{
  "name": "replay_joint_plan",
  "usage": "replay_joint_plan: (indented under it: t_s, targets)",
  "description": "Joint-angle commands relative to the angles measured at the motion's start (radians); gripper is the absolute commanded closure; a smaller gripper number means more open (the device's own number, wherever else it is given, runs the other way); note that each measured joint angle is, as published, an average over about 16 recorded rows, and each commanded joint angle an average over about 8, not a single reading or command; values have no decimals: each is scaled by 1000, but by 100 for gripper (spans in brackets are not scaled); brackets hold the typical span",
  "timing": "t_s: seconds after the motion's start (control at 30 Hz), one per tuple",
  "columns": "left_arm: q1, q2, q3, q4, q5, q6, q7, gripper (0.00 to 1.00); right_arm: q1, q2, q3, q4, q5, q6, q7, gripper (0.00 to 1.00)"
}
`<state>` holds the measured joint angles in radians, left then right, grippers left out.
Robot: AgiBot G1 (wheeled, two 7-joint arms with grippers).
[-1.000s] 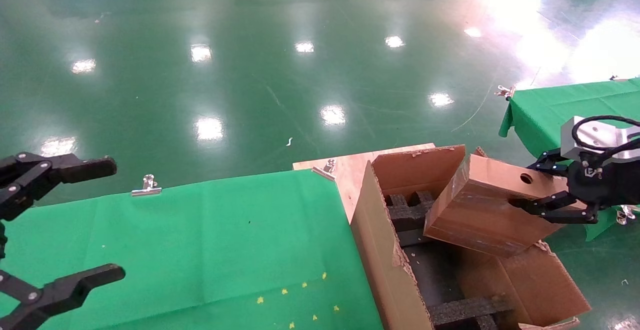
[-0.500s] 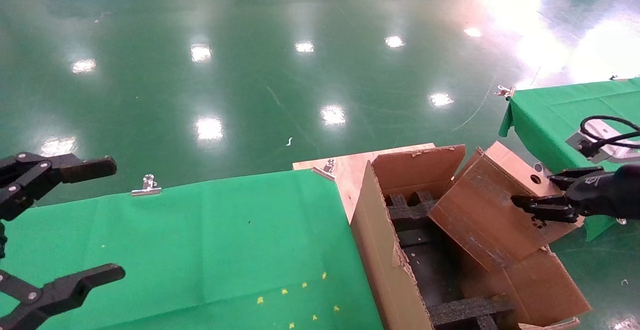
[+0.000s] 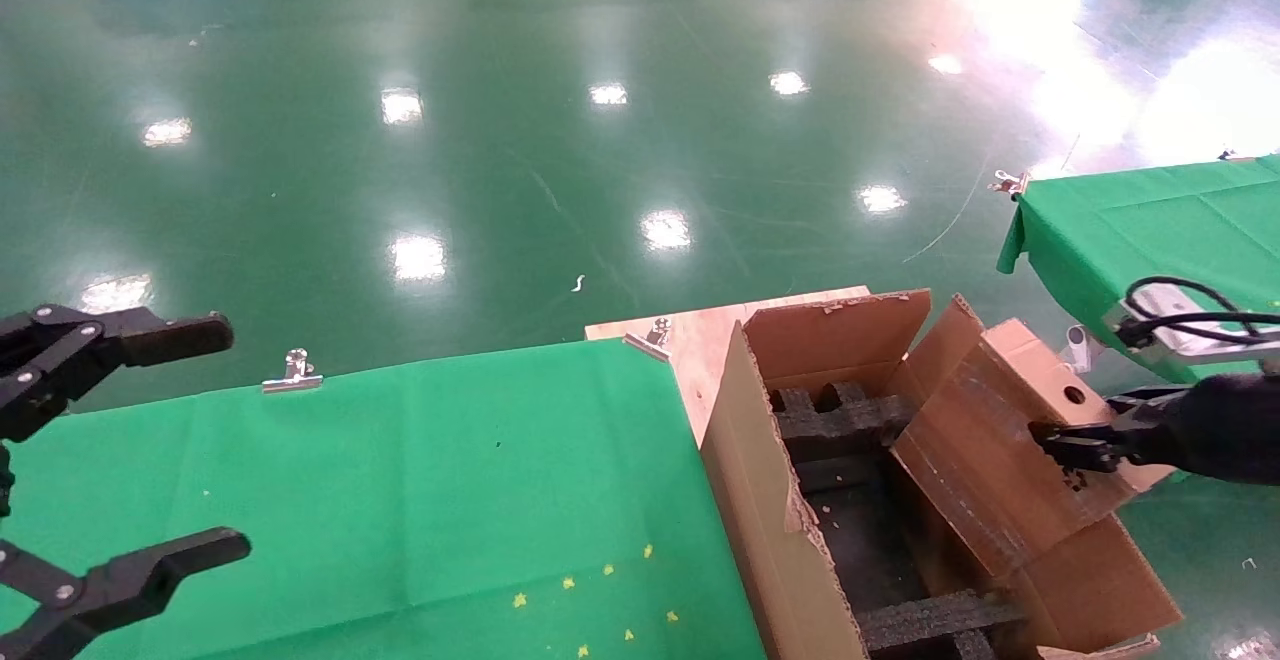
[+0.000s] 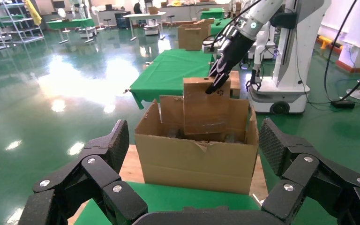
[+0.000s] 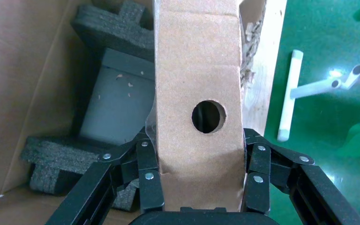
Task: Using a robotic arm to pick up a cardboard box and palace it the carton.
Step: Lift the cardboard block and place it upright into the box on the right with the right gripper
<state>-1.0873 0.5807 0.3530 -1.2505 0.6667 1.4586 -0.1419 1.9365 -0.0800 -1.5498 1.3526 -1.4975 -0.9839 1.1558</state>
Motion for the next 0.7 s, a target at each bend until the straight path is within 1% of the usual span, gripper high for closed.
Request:
replay_joint_plan:
  t_s: [0.03,0.2,0.33,0.53,0.7]
  targets:
    - [0,0,0,0,0,0,0,0,-8,-15,-8,5,-26,11,52,100]
    - [0,0,0,0,0,0,0,0,-21,-38,-21,6,-44,16,150,100]
    - [0,0,0,0,0,0,0,0,-30,-52,-30,6,-61,18,208,100]
    - [0,0,0,0,0,0,0,0,-40,-67,-40,6,-88,20,255,100]
    - [0,0,0,0,0,0,0,0,-37,-76,-41,6,-103,12,269,100]
